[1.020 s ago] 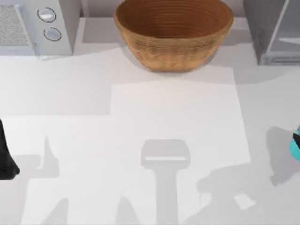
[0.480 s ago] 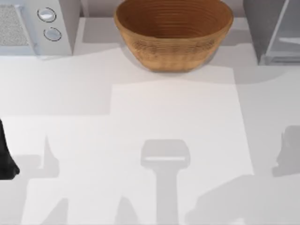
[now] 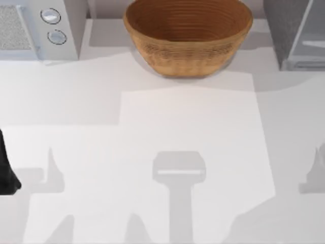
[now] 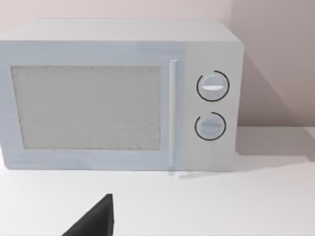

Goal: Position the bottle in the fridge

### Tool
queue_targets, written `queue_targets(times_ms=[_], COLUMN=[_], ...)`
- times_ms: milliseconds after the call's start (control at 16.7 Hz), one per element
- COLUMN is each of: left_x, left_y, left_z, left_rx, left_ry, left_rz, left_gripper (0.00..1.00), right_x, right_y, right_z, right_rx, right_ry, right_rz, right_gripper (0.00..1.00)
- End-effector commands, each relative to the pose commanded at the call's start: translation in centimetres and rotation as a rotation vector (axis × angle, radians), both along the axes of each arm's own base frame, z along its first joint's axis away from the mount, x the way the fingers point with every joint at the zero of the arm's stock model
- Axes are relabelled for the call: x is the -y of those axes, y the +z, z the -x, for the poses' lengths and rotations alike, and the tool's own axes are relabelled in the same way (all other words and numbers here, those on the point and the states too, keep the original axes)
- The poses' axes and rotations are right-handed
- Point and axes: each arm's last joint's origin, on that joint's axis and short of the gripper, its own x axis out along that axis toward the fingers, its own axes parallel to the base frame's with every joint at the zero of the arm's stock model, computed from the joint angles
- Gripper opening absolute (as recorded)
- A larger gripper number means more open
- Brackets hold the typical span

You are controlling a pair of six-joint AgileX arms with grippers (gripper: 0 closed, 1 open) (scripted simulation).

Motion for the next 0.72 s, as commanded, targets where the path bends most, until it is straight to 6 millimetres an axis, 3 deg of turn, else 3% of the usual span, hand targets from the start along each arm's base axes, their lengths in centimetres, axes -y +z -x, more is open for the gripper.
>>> queue_targets(times_ms=[300, 540, 720], left_x=[0.0, 0.0, 0.0], left_y=[0.0, 0.0, 0.0], left_z=[0.0, 0.0, 0.0], left_rx=[0.000, 0.000, 0.000], left_ry=[0.000, 0.000, 0.000], left_rz=[0.000, 0.000, 0.000], left_gripper=[1.00, 1.00, 1.00], right_x=[0.1, 0.3, 0.8], right_y=[1.0, 6.1, 11.1], right_z=[-0.1, -0.8, -3.1], right_rx=[0.023, 0.153, 0.262], right_ry=[-0.002, -0.023, -0.046], right_rz=[0.002, 0.013, 0.026], right_gripper=[0.01, 0.01, 0.01])
